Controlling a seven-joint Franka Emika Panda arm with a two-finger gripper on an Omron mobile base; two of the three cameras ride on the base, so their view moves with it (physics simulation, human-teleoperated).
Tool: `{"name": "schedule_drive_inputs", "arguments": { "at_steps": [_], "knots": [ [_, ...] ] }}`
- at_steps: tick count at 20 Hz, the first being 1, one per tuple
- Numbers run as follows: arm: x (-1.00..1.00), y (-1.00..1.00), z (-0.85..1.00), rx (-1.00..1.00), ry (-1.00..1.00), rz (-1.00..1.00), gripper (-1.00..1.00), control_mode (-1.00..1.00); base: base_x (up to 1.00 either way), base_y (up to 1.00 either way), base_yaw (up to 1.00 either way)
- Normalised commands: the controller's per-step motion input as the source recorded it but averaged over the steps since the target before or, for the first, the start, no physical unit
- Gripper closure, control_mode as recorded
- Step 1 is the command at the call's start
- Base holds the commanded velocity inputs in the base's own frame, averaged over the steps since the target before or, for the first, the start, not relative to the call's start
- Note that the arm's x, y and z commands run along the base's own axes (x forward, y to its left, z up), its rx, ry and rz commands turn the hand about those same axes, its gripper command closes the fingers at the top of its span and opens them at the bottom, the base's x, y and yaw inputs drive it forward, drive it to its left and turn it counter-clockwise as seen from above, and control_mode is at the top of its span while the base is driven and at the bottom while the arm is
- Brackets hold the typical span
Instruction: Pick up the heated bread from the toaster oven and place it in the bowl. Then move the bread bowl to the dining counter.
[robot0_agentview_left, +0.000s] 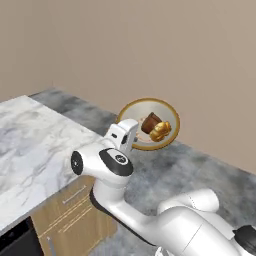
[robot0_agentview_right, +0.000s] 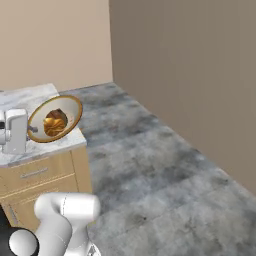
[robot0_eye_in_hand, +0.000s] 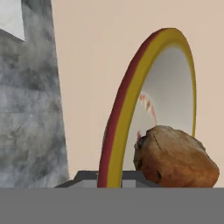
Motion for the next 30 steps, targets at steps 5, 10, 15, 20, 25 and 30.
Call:
{"name": "schedule_drive_inputs", "arguments": {
  "at_steps": [5,10,15,20,25,30],
  "knots": [
    [0.0,0.0,0.0,0.0,0.0,0.0,1.0,1.0,0.0,0.0,1.0],
    [0.0,0.0,0.0,0.0,0.0,0.0,1.0,1.0,0.37,0.0,0.82],
    [0.0,0.0,0.0,0.0,0.0,0.0,1.0,1.0,0.6,-0.04,0.59],
    [0.0,0.0,0.0,0.0,0.0,0.0,1.0,1.0,0.47,-0.12,0.15],
    [0.61,-0.3,0.0,0.01,0.03,0.05,1.0,-1.0,0.15,-0.03,0.0],
    [0.9,-0.39,0.0,0.02,0.14,0.13,1.0,-1.0,0.0,0.0,0.0]
  ]
}}
